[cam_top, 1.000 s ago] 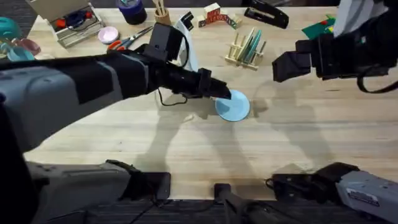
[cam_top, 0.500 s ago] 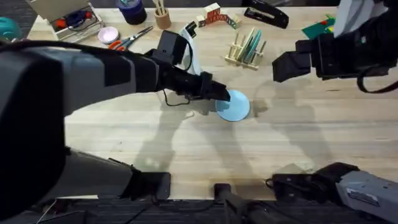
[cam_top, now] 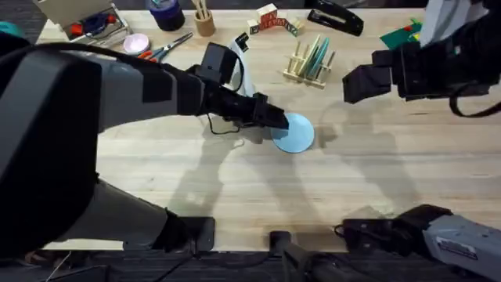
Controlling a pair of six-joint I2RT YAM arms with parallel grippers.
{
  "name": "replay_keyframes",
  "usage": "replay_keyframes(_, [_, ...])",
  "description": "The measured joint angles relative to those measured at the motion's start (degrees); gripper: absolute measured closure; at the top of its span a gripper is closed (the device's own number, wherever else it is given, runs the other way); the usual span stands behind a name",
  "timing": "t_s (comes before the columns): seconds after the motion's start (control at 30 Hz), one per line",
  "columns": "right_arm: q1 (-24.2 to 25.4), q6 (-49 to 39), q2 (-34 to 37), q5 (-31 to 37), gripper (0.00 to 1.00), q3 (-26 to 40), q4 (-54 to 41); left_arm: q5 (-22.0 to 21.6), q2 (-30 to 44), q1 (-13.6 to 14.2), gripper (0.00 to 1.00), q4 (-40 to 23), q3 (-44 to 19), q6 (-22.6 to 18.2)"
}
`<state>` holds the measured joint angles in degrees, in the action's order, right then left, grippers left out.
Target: Pick up the plates from the table one by one and place each into a slot on the dish rack.
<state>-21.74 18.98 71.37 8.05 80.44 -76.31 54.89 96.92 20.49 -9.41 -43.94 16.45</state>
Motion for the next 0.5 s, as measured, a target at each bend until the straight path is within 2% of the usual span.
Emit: replay_keyframes(0.5, [0.0, 0.0, 0.0, 0.0, 0.006, 0.0, 0.0, -0.93, 2.13, 0.0, 0.959, 1.02, 0.57, -0.02])
